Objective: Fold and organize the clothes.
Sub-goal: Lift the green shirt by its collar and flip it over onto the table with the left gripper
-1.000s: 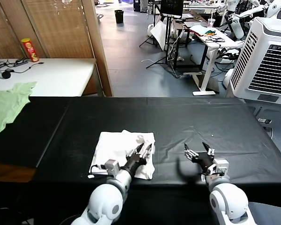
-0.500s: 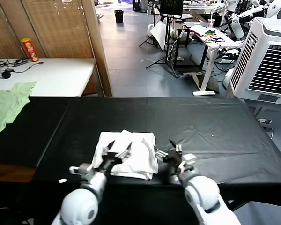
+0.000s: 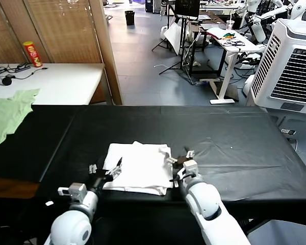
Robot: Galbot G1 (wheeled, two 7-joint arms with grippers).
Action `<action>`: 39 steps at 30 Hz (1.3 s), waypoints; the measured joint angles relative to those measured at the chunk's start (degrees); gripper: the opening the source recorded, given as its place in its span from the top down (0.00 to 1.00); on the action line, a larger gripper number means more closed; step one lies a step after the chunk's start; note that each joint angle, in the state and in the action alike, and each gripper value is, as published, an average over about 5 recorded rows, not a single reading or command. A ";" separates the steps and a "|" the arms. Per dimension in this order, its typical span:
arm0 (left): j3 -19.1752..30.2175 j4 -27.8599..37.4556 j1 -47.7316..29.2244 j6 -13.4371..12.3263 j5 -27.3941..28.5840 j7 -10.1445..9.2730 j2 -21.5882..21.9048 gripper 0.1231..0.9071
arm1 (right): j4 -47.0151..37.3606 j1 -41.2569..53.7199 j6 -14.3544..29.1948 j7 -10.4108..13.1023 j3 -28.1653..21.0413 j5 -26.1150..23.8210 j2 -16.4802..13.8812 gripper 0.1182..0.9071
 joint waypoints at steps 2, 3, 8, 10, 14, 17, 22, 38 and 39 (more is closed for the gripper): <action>-0.62 1.08 -0.51 -0.17 -1.64 0.40 0.11 0.14 | 1.08 -1.02 0.95 -0.53 1.06 0.75 -0.14 0.14; -0.90 1.67 -0.81 -0.22 -2.54 0.56 0.16 0.14 | 1.68 -1.54 1.31 -0.95 1.47 1.12 -0.23 0.14; -2.07 4.88 -2.33 -0.07 -8.56 1.58 0.28 0.14 | 4.80 -3.95 2.27 -2.32 2.72 4.45 -0.45 0.14; -2.25 5.91 -2.63 0.12 -11.41 2.16 0.28 0.14 | 5.67 -4.54 2.46 -2.58 2.85 6.02 -0.48 0.14; -2.22 7.53 -3.15 0.34 -15.78 3.07 -0.07 0.14 | 6.61 -5.27 2.98 -2.65 2.88 7.83 -0.31 0.14; -2.06 8.74 -3.79 0.44 -17.51 3.24 -0.54 0.14 | 6.39 -5.25 3.08 -2.15 3.19 7.49 -0.17 0.14; -1.56 10.36 -4.66 0.52 -18.31 3.38 -0.93 0.14 | 5.88 -5.20 3.18 -2.41 4.03 7.18 -0.28 0.14; -1.47 12.19 -5.97 1.70 -25.81 3.25 -1.62 0.67 | 7.56 -7.32 3.61 -3.11 5.89 7.05 -0.78 0.14; -1.47 12.12 -6.00 1.71 -25.41 3.16 -1.62 0.76 | 7.67 -7.41 3.64 -3.11 6.00 7.00 -0.78 0.14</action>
